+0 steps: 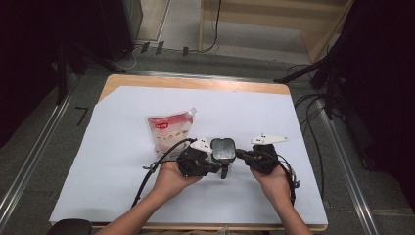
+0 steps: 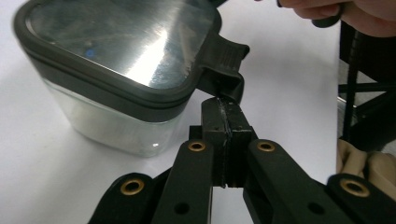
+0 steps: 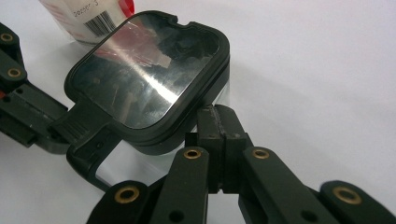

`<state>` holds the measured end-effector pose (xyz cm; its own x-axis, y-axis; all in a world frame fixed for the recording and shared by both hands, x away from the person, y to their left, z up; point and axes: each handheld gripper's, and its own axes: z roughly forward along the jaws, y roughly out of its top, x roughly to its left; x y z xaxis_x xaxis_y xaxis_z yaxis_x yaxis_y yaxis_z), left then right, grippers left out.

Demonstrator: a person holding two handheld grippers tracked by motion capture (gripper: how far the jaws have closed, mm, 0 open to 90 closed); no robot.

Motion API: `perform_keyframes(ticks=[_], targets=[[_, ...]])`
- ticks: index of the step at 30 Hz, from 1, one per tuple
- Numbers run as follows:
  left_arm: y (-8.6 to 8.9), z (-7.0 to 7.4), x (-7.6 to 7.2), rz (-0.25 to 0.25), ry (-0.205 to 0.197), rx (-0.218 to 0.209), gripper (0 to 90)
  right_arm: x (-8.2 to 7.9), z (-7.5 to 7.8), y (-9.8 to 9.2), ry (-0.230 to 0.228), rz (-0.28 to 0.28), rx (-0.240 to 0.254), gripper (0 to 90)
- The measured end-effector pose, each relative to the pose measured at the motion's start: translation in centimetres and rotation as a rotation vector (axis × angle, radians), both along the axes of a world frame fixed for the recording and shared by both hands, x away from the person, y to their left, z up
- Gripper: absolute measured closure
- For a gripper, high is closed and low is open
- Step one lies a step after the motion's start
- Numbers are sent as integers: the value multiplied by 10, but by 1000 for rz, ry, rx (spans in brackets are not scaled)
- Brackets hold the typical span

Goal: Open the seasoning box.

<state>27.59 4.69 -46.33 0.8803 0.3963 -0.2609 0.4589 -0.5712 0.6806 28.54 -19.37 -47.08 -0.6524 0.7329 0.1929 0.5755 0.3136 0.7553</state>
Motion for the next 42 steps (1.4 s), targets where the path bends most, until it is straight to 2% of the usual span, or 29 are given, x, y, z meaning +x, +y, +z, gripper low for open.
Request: perform_keyframes(ticks=[2, 3, 6, 10, 11, 12, 15, 17, 23, 28, 31, 37, 40, 42], targets=[[1, 2, -1, -11, 7, 15, 891, -2, 2, -2, -3, 10, 5, 900], [3, 4, -2, -10, 16, 1, 883, -4, 3, -2, -1, 9, 10, 900], [7, 7, -1, -14, 17, 3, 849, -7, 6, -3, -8, 14, 12, 900], [18, 15, 0, -6, 13, -18, 791, -20, 10, -6, -9, 25, 13, 900], [23, 20, 1, -10, 8, -32, 769, -28, 12, -7, -5, 31, 22, 900], [23, 20, 1, -10, 8, -32, 734, -28, 12, -7, -5, 31, 22, 900], [31, 23, 2, -54, 10, -24, 619, -41, 18, -5, -2, 52, 41, 900], [33, 22, 3, -51, 22, -17, 577, -47, 19, -1, -20, 74, 31, 900], [39, 25, 5, -49, 14, -13, 483, -54, 19, 9, -13, 102, 39, 900], [40, 24, 5, -33, 6, -13, 479, -57, 16, 14, -5, 114, 37, 900], [41, 24, 5, -32, 7, 4, 477, -58, 14, 22, -10, 151, 27, 900], [44, 25, 5, -27, 6, -19, 458, -56, 8, 37, 9, 185, 5, 900], [45, 26, 6, -16, -7, -6, 456, -55, 4, 43, 12, 197, -6, 900], [45, 25, 6, -14, -6, -16, 456, -55, 3, 45, 19, 199, -9, 900]])
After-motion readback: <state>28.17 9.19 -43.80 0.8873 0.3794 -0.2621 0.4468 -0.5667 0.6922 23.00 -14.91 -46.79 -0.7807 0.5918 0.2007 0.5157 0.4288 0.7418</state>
